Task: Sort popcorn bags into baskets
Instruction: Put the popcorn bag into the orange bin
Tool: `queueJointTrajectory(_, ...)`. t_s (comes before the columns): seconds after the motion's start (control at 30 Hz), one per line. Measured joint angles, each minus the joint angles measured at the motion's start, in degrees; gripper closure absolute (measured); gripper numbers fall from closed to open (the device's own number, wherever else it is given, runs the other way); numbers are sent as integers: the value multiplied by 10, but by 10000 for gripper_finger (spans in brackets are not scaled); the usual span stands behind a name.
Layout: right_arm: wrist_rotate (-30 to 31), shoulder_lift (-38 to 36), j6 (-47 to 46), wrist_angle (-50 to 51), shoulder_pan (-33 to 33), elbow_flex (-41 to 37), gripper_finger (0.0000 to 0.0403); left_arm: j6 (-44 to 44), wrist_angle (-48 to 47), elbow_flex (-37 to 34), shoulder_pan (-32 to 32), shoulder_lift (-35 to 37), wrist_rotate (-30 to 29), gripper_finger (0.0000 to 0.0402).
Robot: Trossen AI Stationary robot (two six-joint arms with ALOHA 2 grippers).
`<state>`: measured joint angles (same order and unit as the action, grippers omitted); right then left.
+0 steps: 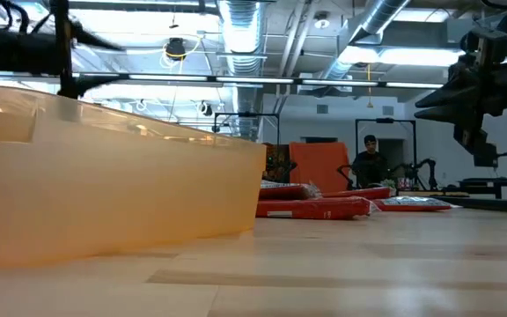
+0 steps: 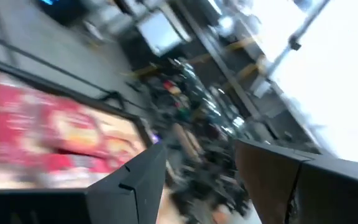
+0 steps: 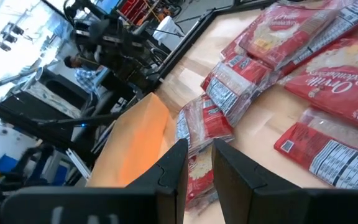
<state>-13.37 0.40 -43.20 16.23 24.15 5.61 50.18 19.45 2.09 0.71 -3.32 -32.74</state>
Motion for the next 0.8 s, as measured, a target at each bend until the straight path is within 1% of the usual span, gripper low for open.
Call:
queueJointTrajectory(0.07,0,0,0,0,0,0,305,-11,9,31,0,-31,22,220)
queueJointTrajectory(0.13,0,0,0,0,0,0,305,-37,7,77,0,-77,26,220)
queueJointTrajectory(0.27,24,0,1,-4,0,0,305,-123,-24,186,-1,-210,27,221)
queueJointTrajectory(0.33,27,0,-16,-14,0,-1,305,-154,-71,254,-5,-288,25,221)
queueJointTrajectory(0.4,27,0,-61,-19,0,-2,305,-181,-138,326,-20,-368,28,221)
queueJointTrajectory(0.47,28,0,-103,-18,0,-2,305,-208,-206,395,-46,-447,47,221)
queueJointTrajectory(0.53,28,0,-121,-17,0,-2,305,-232,-274,459,-86,-518,89,218)
queueJointTrajectory(0.63,29,0,-118,-11,-6,-1,305,-252,-363,543,-159,-612,179,204)
queueJointTrajectory(0.7,37,0,-99,-12,-8,-1,305,-267,-416,580,-207,-666,233,187)
queueJointTrajectory(0.8,58,0,-79,-14,-9,-1,305,-275,-442,607,-277,-729,279,157)
